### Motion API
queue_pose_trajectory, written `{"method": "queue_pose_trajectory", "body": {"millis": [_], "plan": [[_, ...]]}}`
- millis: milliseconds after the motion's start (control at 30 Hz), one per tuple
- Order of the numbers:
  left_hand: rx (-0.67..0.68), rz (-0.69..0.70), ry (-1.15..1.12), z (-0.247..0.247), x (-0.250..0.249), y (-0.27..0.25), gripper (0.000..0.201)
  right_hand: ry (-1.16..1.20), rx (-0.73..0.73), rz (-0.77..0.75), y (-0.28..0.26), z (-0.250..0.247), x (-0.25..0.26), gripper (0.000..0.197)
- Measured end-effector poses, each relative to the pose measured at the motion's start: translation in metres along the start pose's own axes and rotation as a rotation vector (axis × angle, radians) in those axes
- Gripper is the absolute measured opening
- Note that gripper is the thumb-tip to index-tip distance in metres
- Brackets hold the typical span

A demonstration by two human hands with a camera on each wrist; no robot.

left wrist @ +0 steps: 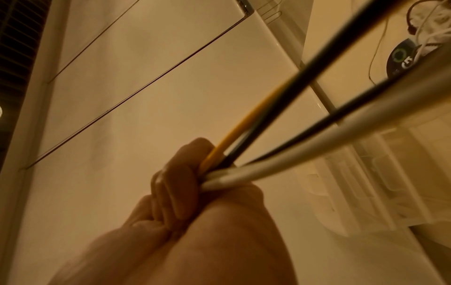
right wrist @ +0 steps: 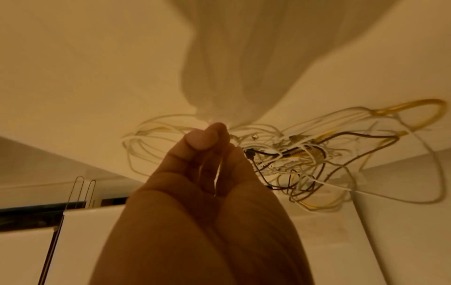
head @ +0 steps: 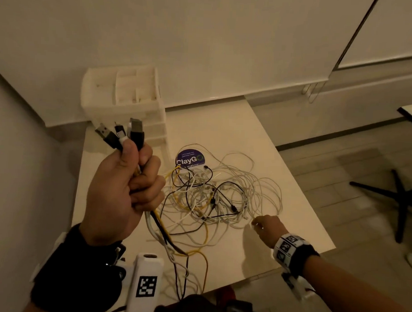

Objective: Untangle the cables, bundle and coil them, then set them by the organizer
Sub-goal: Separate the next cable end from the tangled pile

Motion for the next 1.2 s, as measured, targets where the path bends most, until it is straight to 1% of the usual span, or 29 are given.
{"method": "queue_pose_trajectory", "body": {"millis": [100, 167, 300, 467, 600, 667, 733, 800, 867, 933, 967, 1000, 1033, 1067, 1100, 1133, 1167, 1200], "plan": [[-0.033, -0.008, 0.014, 0.004, 0.004, 0.005, 0.041, 0.025, -0.035, 0.023, 0.02, 0.007, 0.006, 0.028], [-0.064, -0.009, 0.018, 0.005, 0.005, 0.008, 0.044, 0.038, -0.065, 0.015, 0.029, 0.009, 0.012, 0.024], [-0.114, -0.007, 0.028, 0.004, 0.005, 0.012, 0.045, 0.063, -0.135, -0.072, 0.045, -0.005, 0.022, 0.022], [-0.154, 0.008, 0.028, 0.007, 0.007, 0.02, 0.044, -0.072, -0.04, -0.178, 0.06, -0.013, 0.025, 0.022], [-0.168, 0.03, 0.025, 0.01, 0.009, 0.029, 0.041, -0.105, -0.035, -0.243, 0.063, -0.019, 0.039, 0.027], [-0.18, 0.036, 0.029, 0.01, 0.01, 0.032, 0.04, -0.13, -0.01, -0.269, 0.063, -0.015, 0.053, 0.029], [-0.191, 0.034, 0.039, 0.01, 0.013, 0.035, 0.038, -0.16, 0.031, -0.28, 0.065, -0.005, 0.065, 0.032], [-0.201, 0.029, 0.047, 0.011, 0.015, 0.037, 0.037, -0.192, 0.069, -0.259, 0.069, 0.007, 0.072, 0.034], [-0.207, 0.027, 0.053, 0.012, 0.016, 0.038, 0.036, -0.192, 0.1, -0.23, 0.073, 0.013, 0.077, 0.031], [-0.209, 0.032, 0.064, 0.011, 0.015, 0.038, 0.037, -0.08, 0.073, -0.226, 0.075, 0.007, 0.084, 0.022], [-0.209, 0.037, 0.068, 0.009, 0.014, 0.037, 0.038, 0.029, 0.035, -0.232, 0.075, -0.002, 0.088, 0.016], [-0.211, 0.042, 0.068, 0.007, 0.013, 0.036, 0.04, 0.163, 0.009, -0.242, 0.072, -0.012, 0.092, 0.015], [-0.214, 0.045, 0.066, 0.004, 0.012, 0.034, 0.041, 0.318, 0.017, -0.255, 0.068, -0.022, 0.098, 0.023], [-0.218, 0.047, 0.064, 0.001, 0.012, 0.033, 0.041, 0.481, 0.07, -0.257, 0.061, -0.03, 0.104, 0.036], [-0.22, 0.049, 0.062, -0.001, 0.011, 0.033, 0.04, 0.642, 0.154, -0.253, 0.052, -0.036, 0.112, 0.045], [-0.221, 0.051, 0.061, -0.003, 0.01, 0.032, 0.04, 0.763, 0.242, -0.246, 0.042, -0.04, 0.12, 0.048], [-0.221, 0.051, 0.062, -0.004, 0.01, 0.033, 0.04, 0.845, 0.303, -0.254, 0.032, -0.046, 0.129, 0.042], [-0.22, 0.052, 0.062, -0.004, 0.01, 0.033, 0.04, 0.884, 0.328, -0.274, 0.022, -0.054, 0.138, 0.034]]}}
Point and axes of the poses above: each hand's wrist, its own y-axis towards the middle knuckle, its own z-axis out of the palm, x = y × z, the point moved 8 cm from there along y, towards the middle knuckle, and after that the axes turned 15 degrees about y, right-handed, at the moved point
